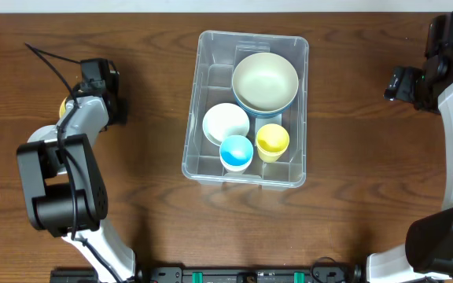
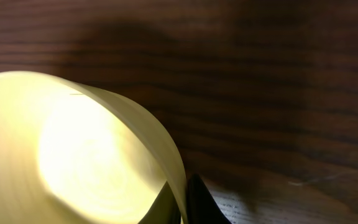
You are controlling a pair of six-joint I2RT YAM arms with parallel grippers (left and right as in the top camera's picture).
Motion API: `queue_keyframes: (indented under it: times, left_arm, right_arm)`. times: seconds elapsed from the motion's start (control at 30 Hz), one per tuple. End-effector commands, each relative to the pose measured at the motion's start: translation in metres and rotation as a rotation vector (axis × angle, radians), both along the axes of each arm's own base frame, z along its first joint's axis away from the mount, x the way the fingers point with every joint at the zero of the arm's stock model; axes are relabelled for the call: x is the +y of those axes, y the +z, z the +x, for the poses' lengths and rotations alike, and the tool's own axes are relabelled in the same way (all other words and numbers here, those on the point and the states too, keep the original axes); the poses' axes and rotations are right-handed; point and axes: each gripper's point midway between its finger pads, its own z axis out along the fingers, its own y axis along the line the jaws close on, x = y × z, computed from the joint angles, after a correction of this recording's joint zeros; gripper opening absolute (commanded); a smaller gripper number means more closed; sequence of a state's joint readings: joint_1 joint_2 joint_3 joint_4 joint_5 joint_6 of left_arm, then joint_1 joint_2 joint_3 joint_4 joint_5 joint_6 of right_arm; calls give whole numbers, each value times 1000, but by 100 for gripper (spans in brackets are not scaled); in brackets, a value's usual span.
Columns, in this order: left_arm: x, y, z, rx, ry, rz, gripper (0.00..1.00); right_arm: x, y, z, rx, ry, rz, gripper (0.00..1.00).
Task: Pack container
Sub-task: 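Carry the yellow bowl into the bin over the white bowl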
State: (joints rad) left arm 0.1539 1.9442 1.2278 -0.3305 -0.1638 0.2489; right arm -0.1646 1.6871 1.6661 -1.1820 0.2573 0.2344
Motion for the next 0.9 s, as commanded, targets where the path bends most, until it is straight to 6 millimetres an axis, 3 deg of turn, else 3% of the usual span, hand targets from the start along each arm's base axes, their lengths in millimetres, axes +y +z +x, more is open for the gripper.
queue_keyframes:
  times: [0.0,0.2,0.3,0.43,0.57,0.7,0.87]
  left_arm:
    - [-2,50,14,-140,34,9,6]
    - [-31,114,13,-284,40,-28,6]
    - [-73,139,-4,-310,47,-157,6]
    - [-143,171,-28,-327,-98,-307,6]
    - [-196,197,-53,-350,-220,-361,6]
    - [-247,211,-78,-352,-367,-393,6]
    - [-295,208,-101,-316,-502,-413,6]
  right_arm:
    - [-2,10,0,-34,-19,0,99]
    - [-2,10,0,-34,-19,0,99]
    - [-2,10,0,-34,-19,0,99]
    - [-2,10,0,-34,-19,0,99]
    - [-2,10,0,-34,-19,0,99]
    - [-2,10,0,-34,-19,0,99]
    - [-2,10,0,-34,-19,0,99]
